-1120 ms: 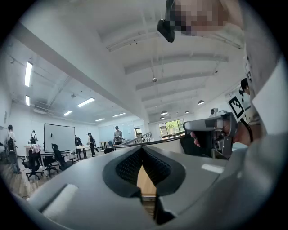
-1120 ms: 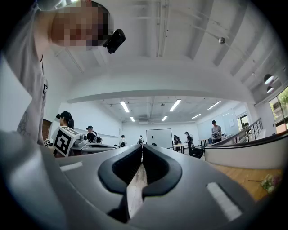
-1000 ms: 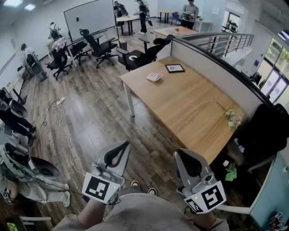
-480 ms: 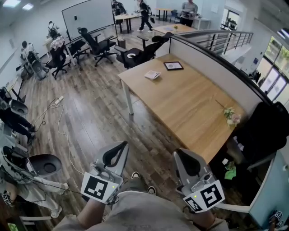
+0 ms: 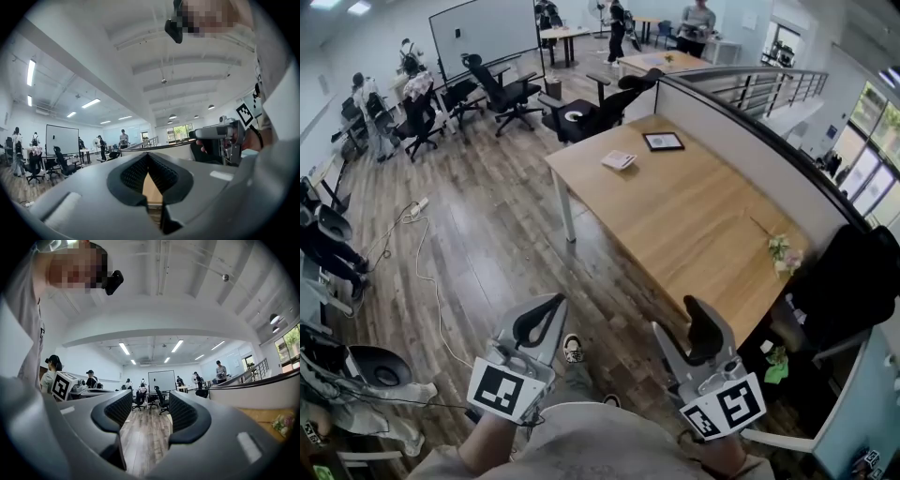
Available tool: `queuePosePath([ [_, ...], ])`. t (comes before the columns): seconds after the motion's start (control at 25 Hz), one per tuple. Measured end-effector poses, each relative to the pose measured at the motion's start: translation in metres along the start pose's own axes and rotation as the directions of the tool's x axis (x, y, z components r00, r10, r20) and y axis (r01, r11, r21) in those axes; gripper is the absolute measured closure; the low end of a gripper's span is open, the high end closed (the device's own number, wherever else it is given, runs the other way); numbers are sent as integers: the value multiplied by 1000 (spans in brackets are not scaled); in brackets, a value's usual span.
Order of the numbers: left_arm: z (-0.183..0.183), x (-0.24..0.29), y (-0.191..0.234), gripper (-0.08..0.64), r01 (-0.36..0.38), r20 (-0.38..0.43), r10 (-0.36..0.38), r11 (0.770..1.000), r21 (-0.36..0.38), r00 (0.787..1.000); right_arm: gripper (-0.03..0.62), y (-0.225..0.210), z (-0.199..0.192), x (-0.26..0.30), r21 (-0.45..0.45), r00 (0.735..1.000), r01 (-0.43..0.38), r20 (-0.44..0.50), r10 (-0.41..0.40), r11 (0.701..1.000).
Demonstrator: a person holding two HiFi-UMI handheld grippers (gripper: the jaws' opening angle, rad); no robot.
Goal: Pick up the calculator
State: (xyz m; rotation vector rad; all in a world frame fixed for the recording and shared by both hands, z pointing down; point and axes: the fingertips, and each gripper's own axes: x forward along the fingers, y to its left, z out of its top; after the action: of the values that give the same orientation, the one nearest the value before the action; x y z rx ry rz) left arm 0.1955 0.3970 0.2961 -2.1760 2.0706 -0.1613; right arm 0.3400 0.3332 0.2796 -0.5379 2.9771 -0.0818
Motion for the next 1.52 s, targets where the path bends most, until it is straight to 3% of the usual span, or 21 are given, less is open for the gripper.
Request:
queuePosePath([
  [0.2, -12, 28, 34, 558, -3, -19, 3, 1000, -6, 1000, 364, -16, -12, 44, 9, 999, -17, -28, 17, 1000],
  [0.36, -25, 56, 70, 558, -11, -69, 8, 998, -54, 998, 364, -31, -18, 89, 18, 999, -22, -46, 22, 1000],
  [0.48, -28, 85, 103, 558, -6, -42, 5, 1000, -31, 999, 364, -49, -26, 127, 32, 998, -11, -64, 13, 999],
  [0.84, -48, 161, 209, 558, 40, -62, -42, 999, -32, 997, 364, -99, -49, 248, 77, 990, 67, -131, -56, 995],
  [1.04, -65, 196, 266, 558, 56, -123, -67, 994, -93, 990, 364, -123, -66, 314, 95, 981, 126, -158, -110, 987],
  [1.24, -78, 221, 321, 558, 70, -94, -75, 996, -51, 993, 364, -133, -92, 371, 174, 973, 158, -193, -124, 972],
  [1.52, -105, 246, 349, 558, 69, -111, -81, 992, -103, 990, 364, -153, -135, 407, 251, 953, 184, -283, -110, 950],
])
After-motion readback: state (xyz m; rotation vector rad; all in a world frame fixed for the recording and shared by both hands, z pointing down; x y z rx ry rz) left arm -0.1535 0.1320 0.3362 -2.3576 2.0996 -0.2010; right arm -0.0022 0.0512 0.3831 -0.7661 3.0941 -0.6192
